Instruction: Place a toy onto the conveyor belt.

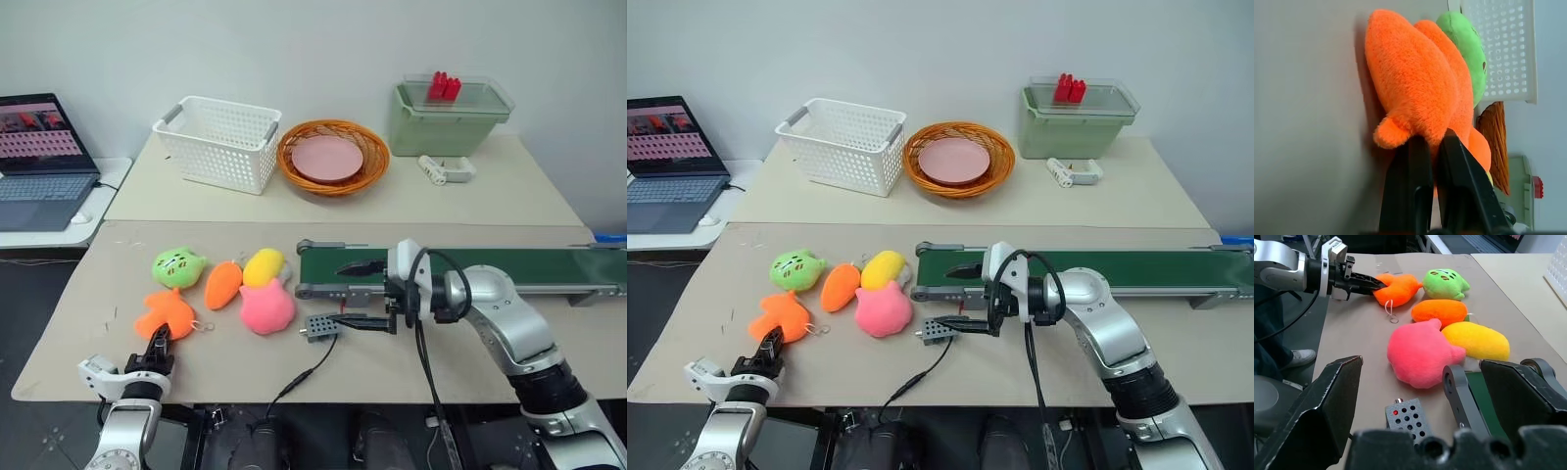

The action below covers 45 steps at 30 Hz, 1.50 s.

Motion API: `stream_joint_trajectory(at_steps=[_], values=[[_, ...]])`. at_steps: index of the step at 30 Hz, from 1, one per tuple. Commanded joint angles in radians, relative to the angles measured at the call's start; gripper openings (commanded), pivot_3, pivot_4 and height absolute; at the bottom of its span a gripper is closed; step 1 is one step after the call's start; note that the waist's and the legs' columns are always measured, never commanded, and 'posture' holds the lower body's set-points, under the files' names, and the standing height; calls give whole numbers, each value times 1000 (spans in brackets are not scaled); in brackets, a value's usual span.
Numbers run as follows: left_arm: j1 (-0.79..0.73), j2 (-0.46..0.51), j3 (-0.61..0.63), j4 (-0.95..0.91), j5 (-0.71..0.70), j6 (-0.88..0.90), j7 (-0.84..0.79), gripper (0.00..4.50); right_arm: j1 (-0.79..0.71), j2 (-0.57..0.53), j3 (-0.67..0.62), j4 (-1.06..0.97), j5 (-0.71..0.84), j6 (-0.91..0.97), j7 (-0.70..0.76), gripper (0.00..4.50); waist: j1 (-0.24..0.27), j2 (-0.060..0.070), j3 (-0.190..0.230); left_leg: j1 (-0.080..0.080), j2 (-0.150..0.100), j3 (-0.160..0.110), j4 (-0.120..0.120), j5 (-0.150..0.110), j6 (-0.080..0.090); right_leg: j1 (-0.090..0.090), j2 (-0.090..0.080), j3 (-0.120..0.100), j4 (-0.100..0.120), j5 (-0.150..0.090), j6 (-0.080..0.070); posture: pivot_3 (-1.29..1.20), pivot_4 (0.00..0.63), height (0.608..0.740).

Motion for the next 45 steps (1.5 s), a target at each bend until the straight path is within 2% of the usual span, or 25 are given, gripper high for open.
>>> stream_joint_trajectory(at_steps=[1,4,7,11,13,15,16,18,19,22,24,26,29,33,37,40,45], values=[[-3,-23,21,-164,18,-74,36,142,-22,5,-28,10,-6,-33,7,4500,0,-4,2,-1,0,0,0,0,0,-1,0,0,0,0,0,0,150,740],[-24,-34,-4,-292,21,-101,90,142,-32,11,-29,31,-8,-39,13,4500,0,-5,3,-2,0,0,0,-1,1,-1,0,0,-1,0,0,0,150,740],[-58,9,-61,-410,17,-74,131,142,-44,19,-35,50,-6,-42,18,4500,4,-5,3,-2,-1,0,0,-1,1,0,-1,0,-2,0,0,0,150,740],[-93,60,-107,-463,56,-65,169,142,-48,20,-41,69,-11,-53,21,4500,1,-5,3,-2,-1,0,1,-1,2,1,-1,1,-1,0,0,0,150,740],[-162,148,-151,-464,202,-42,197,142,-45,19,-54,79,-10,-51,11,4500,0,-5,3,-1,-1,0,1,0,1,1,0,0,-1,0,0,0,150,740],[-261,342,-272,-420,484,13,166,142,-31,13,-78,79,-5,-40,-6,4500,5,-5,3,-1,-1,-1,1,1,0,0,2,0,-1,1,1,0,150,740],[-318,452,-369,-375,646,9,96,142,-18,8,-91,76,-6,-39,-17,4500,13,-5,3,-1,-1,-2,1,2,-3,1,3,0,1,3,3,0,150,740],[-439,649,-600,-261,990,-113,-88,142,7,1,-117,61,-7,-32,-42,4500,22,-3,2,-1,-2,-1,0,4,-6,1,6,-4,-1,2,1,0,150,740],[-480,701,-675,-219,1095,-168,-149,142,13,-1,-124,56,-9,-30,-51,4500,25,-2,2,-1,1,-1,-1,4,-6,1,5,-2,0,0,-1,0,150,740],[-616,756,-810,-118,1310,-380,-294,142,43,-10,-145,24,-5,-23,-72,4500,20,0,2,-3,-1,4,-3,6,-10,-3,4,1,-2,-1,-2,0,150,740],[-695,798,-913,-57,1511,-572,-371,142,66,-15,-158,4,-9,-21,-90,4500,13,-1,2,-5,-1,4,-3,4,-9,-6,4,1,-2,2,6,0,150,740],[-754,808,-987,11,1664,-734,-406,142,76,-16,-170,0,-10,-20,-107,4500,9,-1,2,-15,-1,4,-3,6,-11,-16,6,-1,0,3,7,0,150,740],[-818,798,-1061,109,1853,-941,-388,142,82,-15,-186,2,-19,-20,-140,4500,2,-1,2,-17,-1,7,-5,6,-14,-17,9,-3,-1,3,7,0,150,740],[-864,769,-1099,247,1979,-1094,-369,142,90,-18,-204,-12,-20,-17,-173,4500,0,-1,2,-16,0,9,-8,8,-17,-16,11,-4,-1,2,7,0,150,740],[-921,732,-1116,379,2077,-1153,-353,142,115,-23,-228,-46,-9,-5,-197,4500,5,-1,3,-16,1,8,-6,9,-18,-16,11,-4,-1,1,9,0,150,740],[-978,684,-1138,509,2167,-1132,-330,142,134,-25,-241,-72,-5,4,-213,4500,7,-1,3,-15,3,5,-2,8,-16,-15,10,-3,0,0,10,0,150,740],[-1040,618,-1169,648,2255,-1129,-288,142,155,-33,-255,-101,0,18,-224,4500,0,-1,3,-15,1,4,1,6,-3,-15,6,0,1,5,14,0,150,740]])
